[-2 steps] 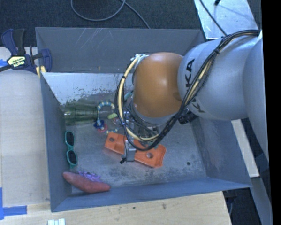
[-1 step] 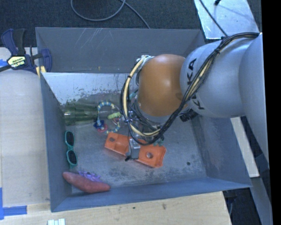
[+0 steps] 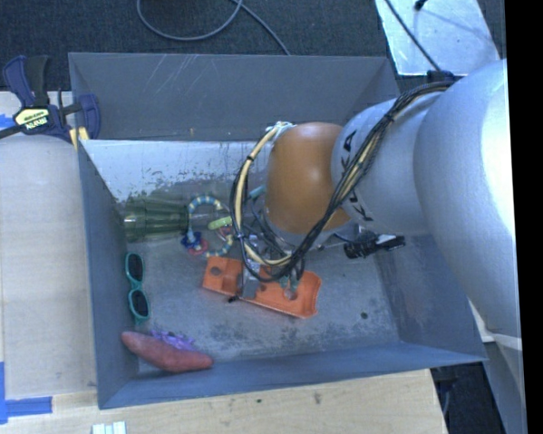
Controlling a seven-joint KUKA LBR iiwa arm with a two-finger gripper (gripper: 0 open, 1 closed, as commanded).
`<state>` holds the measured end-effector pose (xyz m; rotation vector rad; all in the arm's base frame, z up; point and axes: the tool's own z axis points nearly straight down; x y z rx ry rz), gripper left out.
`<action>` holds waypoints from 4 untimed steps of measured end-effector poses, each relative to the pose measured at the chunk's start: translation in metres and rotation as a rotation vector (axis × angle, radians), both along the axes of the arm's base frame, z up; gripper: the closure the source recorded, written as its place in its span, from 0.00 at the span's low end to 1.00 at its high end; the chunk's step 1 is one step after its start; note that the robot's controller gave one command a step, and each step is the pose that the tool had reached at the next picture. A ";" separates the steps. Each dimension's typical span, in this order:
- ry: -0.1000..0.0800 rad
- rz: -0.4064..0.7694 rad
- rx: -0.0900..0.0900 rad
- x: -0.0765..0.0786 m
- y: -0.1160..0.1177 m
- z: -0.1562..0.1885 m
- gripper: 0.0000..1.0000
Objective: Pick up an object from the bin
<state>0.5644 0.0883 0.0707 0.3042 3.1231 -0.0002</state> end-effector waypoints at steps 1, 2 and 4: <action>0.000 0.000 0.000 0.000 0.000 0.000 1.00; 0.008 -0.018 -0.002 -0.005 -0.002 0.037 1.00; -0.007 -0.144 0.000 -0.004 -0.027 0.108 1.00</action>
Offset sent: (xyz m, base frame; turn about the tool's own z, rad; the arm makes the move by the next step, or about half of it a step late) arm -0.0085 -0.0050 0.1925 0.0887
